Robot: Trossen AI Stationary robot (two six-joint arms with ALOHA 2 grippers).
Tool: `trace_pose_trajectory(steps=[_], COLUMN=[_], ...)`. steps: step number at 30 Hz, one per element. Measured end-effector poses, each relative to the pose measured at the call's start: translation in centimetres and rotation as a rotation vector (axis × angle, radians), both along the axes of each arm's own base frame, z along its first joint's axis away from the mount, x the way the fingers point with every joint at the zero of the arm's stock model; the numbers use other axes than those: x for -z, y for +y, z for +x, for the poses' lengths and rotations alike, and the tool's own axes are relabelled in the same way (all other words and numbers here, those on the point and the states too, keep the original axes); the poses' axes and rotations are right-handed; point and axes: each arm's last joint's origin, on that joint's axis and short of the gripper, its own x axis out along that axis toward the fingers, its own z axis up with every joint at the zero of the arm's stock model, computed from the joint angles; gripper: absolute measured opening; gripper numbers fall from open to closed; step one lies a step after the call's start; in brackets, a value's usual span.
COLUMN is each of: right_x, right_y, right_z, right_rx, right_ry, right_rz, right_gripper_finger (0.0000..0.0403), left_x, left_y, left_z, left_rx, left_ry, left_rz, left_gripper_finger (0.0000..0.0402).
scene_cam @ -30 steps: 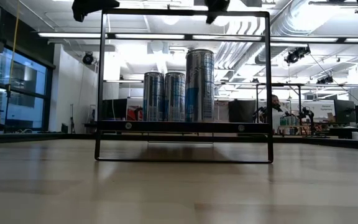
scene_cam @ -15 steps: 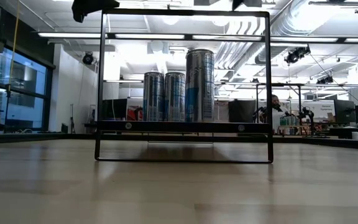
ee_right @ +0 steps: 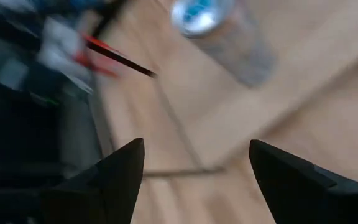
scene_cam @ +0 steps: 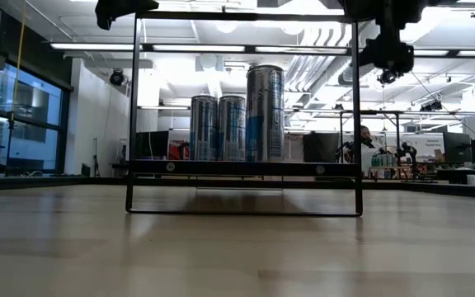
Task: Place canned beverage on shelf
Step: Put the blue soda can on the shelf aligned with the other blue soda can
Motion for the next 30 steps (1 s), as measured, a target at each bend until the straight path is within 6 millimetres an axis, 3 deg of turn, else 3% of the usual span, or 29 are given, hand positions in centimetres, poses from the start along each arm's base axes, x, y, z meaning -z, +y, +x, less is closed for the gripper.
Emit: trace_pose_trajectory(steps=[5, 16, 21, 30], right_x=[1.7, 5.8, 7.1, 7.5], right_y=[1.1, 3.4, 3.5, 3.3], right_z=[1.9, 5.6, 6.8, 7.6], right_rx=[0.16, 0.266, 0.319, 0.394], right_ry=[-0.166, -0.109, -0.13, -0.188], right_rz=[0.199, 0.338, 0.324, 0.315], right_gripper_finger=[0.0275, 0.0258, 0.0193, 0.0011], left_x=[0.0, 0.0, 0.0, 0.0], left_y=[0.0, 0.0, 0.0, 0.0], left_z=[0.0, 0.0, 0.0, 0.0], left_rx=[0.0, -0.001, -0.001, -0.001], left_ry=[0.001, 0.002, 0.002, 0.003], left_rz=[0.0, 0.001, 0.001, 0.001], left_gripper_finger=[0.0278, 0.0278, 0.0278, 0.0278])
